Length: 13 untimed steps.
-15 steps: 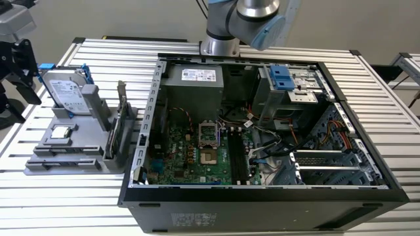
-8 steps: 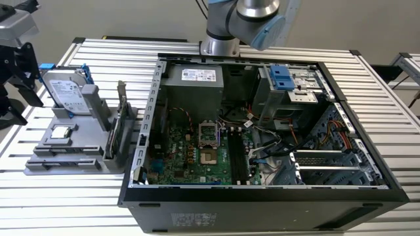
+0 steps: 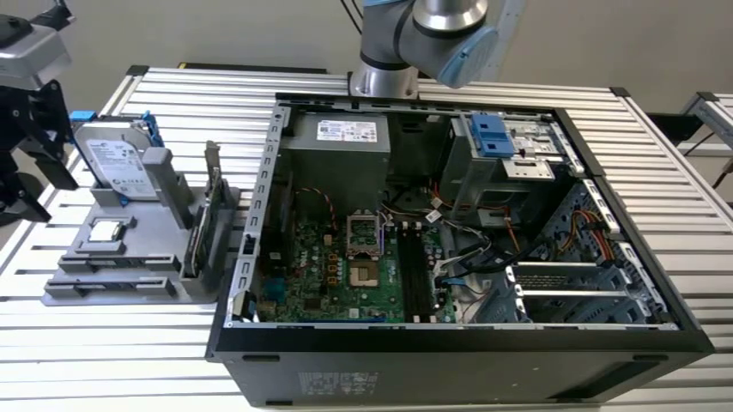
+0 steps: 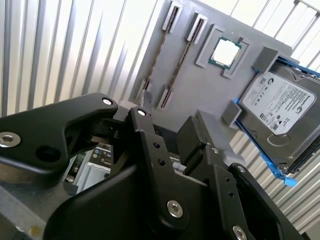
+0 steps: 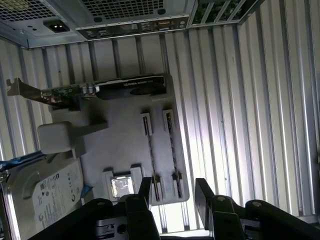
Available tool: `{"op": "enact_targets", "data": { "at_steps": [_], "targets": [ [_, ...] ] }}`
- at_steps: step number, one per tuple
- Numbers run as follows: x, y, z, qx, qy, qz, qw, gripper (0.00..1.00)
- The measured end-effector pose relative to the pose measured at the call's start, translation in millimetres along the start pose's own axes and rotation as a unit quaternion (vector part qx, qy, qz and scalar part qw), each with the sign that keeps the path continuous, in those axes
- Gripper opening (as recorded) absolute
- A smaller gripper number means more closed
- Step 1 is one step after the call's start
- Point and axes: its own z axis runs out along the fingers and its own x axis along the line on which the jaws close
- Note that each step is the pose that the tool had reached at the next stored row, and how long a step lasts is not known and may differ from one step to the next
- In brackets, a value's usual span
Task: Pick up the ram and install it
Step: 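Pick up the ram and move it above insertion slot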
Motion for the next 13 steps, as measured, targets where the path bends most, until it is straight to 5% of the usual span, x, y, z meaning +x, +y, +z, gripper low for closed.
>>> {"op": "enact_targets", "data": {
  "at_steps": [13],
  "targets": [
    [0.0, 0.0, 7.8, 0.0, 0.0, 0.0, 1.0, 1.0]
  ]
}}
